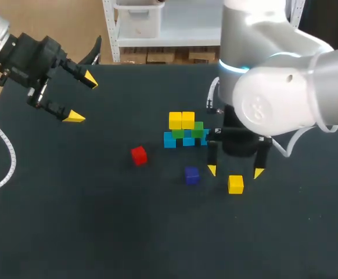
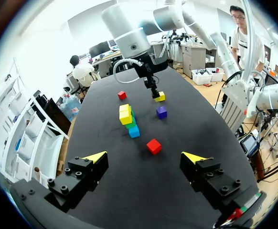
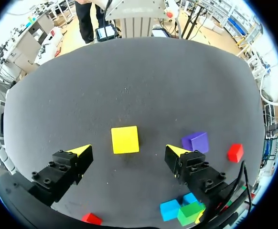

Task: Place the blue cubes, place green cubes on the blue cubes, place the yellow cubes on the green cubes, then place the red cubes on the yellow cubes, and place purple cube on the red cubes.

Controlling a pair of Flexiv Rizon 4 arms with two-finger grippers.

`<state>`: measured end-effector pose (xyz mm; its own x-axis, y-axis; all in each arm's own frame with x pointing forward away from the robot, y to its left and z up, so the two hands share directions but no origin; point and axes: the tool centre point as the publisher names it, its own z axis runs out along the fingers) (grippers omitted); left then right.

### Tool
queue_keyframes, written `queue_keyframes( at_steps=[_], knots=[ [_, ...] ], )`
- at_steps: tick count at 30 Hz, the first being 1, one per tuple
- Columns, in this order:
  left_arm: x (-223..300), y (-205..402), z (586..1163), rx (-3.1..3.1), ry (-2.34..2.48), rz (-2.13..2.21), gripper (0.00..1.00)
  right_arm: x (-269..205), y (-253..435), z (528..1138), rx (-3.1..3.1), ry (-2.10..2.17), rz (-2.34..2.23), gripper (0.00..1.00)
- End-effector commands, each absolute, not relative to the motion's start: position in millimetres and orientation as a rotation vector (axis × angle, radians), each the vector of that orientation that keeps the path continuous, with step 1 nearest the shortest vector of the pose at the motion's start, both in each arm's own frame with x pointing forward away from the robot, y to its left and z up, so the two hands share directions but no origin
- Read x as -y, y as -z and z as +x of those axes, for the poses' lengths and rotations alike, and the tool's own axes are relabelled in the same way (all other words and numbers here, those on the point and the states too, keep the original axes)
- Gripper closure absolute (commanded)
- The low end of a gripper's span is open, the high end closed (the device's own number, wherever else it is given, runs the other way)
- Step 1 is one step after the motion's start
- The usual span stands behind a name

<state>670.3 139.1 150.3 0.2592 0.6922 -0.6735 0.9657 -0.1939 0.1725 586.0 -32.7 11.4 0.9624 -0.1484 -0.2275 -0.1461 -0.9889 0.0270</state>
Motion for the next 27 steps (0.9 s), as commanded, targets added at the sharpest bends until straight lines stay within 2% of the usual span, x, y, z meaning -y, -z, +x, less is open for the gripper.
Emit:
queue_keyframes(
  at_steps=[1,2,4,5,8,12,16,21,23,27],
  knots=[
    [-139.5,-149.3,670.2,-1.493,0.616,1.961,0.00,34.5,-12.1,583.0,0.219,0.371,3.111,0.23],
    [-139.5,-149.3,670.2,-1.493,0.616,1.961,0.00,34.4,-12.0,582.2,0.216,0.373,3.111,0.31],
    [-139.5,-149.3,670.2,-1.493,0.616,1.961,0.00,34.4,-11.7,580.8,0.207,0.377,3.112,0.24],
    [-139.5,-149.3,670.2,-1.493,0.616,1.961,0.00,34.5,-11.5,580.2,0.206,0.378,3.112,0.12],
    [-139.5,-149.3,670.2,-1.493,0.616,1.961,0.00,35.1,-9.4,578.5,0.199,0.386,3.109,0.06],
    [-139.5,-149.3,670.2,-1.493,0.616,1.961,0.00,35.9,-6.7,575.8,0.191,0.397,3.106,0.07],
    [-139.5,-149.3,670.2,-1.493,0.616,1.961,0.00,36.0,-4.8,574.2,0.188,0.418,3.109,0.17],
    [-139.5,-149.3,670.2,-1.493,0.616,1.961,0.00,36.5,-1.9,573.0,0.183,0.429,3.106,0.37],
    [-139.5,-149.3,670.2,-1.493,0.616,1.961,0.00,36.8,-0.7,572.8,0.182,0.432,3.104,0.37],
    [-139.5,-149.3,670.2,-1.493,0.616,1.961,0.00,37.4,4.2,572.4,0.177,0.439,3.100,0.31]
  ],
)
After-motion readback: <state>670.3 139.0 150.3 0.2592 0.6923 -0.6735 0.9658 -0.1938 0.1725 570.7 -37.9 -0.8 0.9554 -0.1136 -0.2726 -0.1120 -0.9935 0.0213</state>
